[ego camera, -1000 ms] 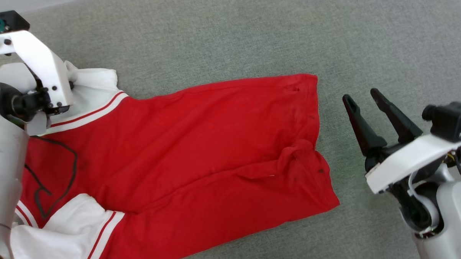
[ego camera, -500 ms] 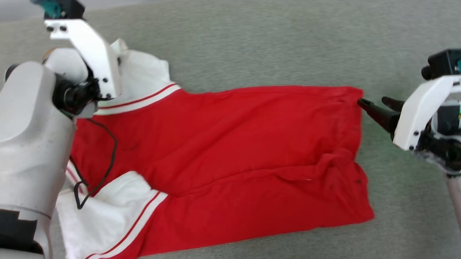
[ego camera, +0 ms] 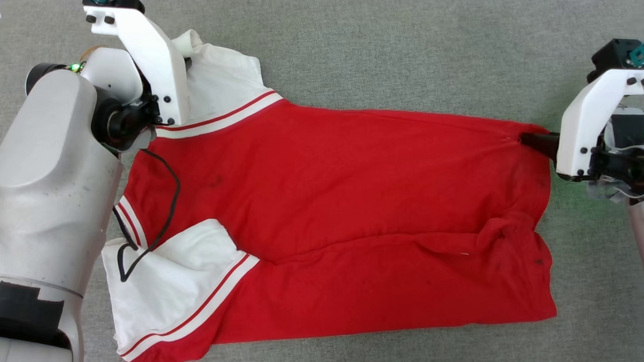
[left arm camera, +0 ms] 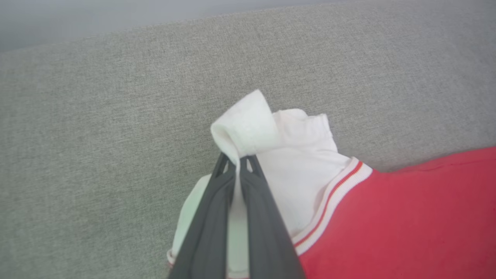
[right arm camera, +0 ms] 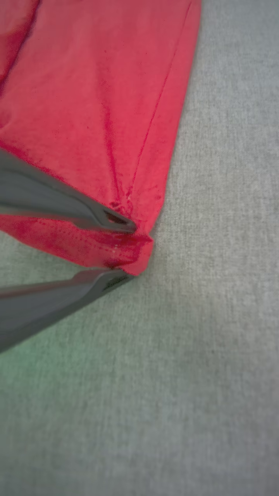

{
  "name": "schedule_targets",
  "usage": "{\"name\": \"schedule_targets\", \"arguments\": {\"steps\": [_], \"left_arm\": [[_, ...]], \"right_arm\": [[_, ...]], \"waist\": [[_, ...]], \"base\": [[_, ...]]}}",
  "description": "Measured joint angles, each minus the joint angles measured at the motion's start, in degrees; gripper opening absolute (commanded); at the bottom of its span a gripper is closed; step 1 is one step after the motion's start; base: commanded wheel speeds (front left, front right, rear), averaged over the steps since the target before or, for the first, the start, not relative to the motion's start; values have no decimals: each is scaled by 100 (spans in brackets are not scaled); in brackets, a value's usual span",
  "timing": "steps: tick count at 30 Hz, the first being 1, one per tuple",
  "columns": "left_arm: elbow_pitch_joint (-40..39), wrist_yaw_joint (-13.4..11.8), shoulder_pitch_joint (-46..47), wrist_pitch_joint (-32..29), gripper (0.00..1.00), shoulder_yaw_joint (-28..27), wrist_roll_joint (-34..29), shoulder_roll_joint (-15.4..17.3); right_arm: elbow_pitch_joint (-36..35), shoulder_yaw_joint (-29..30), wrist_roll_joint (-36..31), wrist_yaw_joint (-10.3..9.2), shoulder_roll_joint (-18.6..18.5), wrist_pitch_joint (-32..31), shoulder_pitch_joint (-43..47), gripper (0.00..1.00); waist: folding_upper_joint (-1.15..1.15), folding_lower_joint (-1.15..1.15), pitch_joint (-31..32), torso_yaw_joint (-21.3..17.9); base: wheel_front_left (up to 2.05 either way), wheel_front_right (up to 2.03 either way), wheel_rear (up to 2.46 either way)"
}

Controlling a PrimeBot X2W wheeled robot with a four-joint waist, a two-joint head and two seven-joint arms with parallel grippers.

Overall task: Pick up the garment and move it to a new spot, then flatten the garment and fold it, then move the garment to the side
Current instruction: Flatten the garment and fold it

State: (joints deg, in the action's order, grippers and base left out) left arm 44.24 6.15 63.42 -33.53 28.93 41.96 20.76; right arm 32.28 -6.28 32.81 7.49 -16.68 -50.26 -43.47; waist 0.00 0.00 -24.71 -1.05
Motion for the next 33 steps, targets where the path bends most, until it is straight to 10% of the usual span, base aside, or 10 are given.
{"name": "schedule_targets", "arguments": {"steps": [22, 33], "left_arm": [[-377, 68, -1546, 1284, 0, -300, 493, 113], [-1618, -476, -3772, 2001, 0, -488, 689, 300]], "right_arm": [[-553, -148, -101, 1, -268, 1450, 751, 0], [-927, 254, 49, 1, -36, 2167, 2259, 0]], "waist": [[0, 0, 1127, 230], [0, -1, 1689, 426]], "base": [[0, 0, 0], [0, 0, 0]]}}
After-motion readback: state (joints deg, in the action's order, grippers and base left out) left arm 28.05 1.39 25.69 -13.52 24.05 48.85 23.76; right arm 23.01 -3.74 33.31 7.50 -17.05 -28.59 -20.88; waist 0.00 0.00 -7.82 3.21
